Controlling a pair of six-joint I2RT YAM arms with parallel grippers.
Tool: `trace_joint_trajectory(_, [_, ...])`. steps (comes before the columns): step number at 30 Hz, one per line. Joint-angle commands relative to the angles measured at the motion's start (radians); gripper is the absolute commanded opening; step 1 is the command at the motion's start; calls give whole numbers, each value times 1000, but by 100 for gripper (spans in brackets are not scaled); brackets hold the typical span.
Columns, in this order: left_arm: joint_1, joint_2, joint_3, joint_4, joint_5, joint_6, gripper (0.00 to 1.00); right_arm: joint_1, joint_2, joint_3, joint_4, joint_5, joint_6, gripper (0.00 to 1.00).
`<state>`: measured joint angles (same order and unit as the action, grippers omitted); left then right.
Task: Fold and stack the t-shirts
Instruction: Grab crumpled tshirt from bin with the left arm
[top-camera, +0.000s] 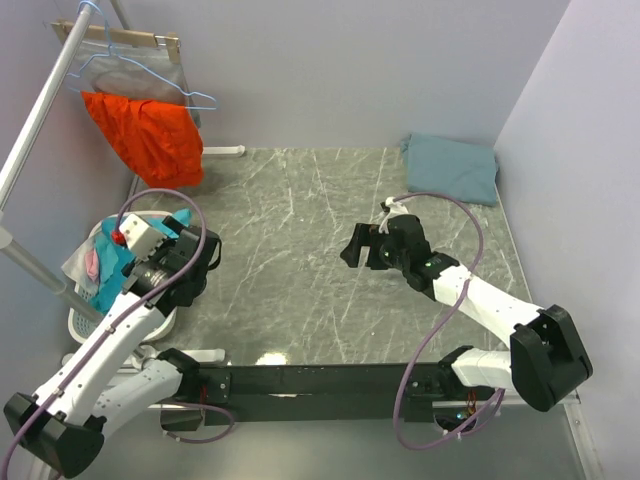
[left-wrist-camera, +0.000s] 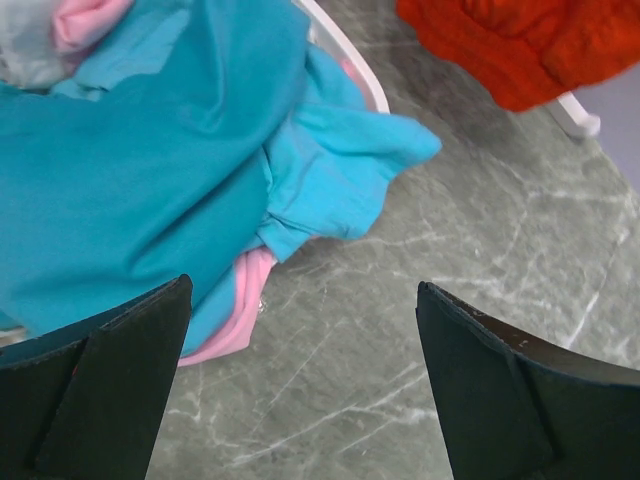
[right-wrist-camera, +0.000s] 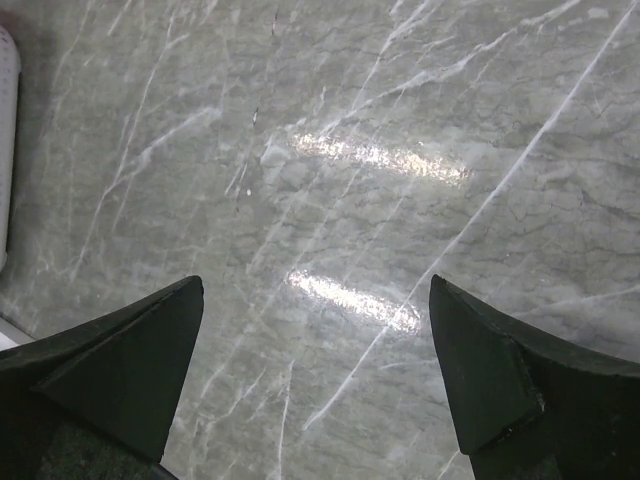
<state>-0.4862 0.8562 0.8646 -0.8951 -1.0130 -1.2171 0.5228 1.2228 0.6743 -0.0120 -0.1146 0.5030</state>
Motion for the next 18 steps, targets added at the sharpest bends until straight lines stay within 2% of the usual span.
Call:
trace_joint_trajectory(1, [-3, 50, 96, -146, -96, -142, 99, -6, 29, 85, -45, 23, -35, 100])
trace_joint_trajectory(5, [0, 124, 83, -97, -73, -68, 100, -6, 7, 73, -48, 41, -40, 100])
trace_joint_trajectory(6, [0, 139, 88, -135, -79, -144, 99, -6, 1, 64, -45, 43, -41, 100])
trace_joint_trajectory(11, [72, 234, 103, -283, -90, -295, 99, -6, 12, 65, -80, 55, -67, 100])
trace_joint_trajectory(14, [145, 268, 100, -231, -56, -227, 99, -6, 15, 73, -98, 55, -95, 100])
trace_joint_trajectory(18, [193, 328, 120, -293, -71, -291, 99, -7, 14, 67, -97, 50, -129, 100])
